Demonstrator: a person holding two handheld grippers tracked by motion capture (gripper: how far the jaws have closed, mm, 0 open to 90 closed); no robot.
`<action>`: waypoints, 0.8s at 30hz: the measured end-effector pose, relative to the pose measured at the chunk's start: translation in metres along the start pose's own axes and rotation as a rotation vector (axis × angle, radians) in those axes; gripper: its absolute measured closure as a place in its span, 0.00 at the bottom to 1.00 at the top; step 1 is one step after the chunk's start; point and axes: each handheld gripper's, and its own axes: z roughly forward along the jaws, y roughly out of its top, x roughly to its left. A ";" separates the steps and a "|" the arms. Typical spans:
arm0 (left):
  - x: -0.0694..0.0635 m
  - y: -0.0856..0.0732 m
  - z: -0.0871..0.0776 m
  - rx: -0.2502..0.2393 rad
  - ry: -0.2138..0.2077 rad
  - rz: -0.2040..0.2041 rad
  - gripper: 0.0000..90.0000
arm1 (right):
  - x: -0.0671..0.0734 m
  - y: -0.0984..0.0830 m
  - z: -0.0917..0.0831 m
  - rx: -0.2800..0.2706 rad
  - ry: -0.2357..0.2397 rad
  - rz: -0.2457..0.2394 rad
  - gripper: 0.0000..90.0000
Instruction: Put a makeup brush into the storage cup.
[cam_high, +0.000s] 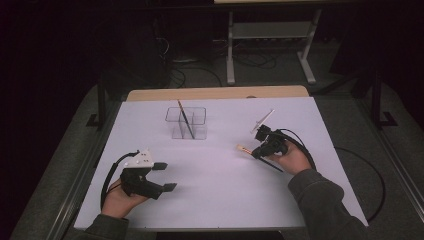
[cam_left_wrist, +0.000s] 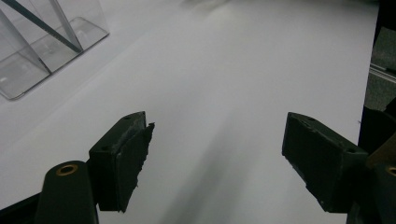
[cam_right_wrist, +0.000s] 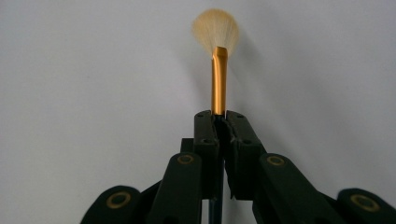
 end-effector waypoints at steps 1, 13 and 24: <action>0.000 0.000 0.000 -0.001 0.001 0.000 0.25 | 0.000 0.000 -0.001 -0.001 0.002 -0.001 0.93; 0.000 0.000 0.001 0.000 -0.001 -0.001 0.25 | 0.007 0.000 -0.012 -0.033 0.011 -0.014 0.93; -0.001 0.002 0.001 -0.006 0.002 0.000 0.25 | 0.021 0.003 -0.018 -0.072 0.041 -0.051 0.93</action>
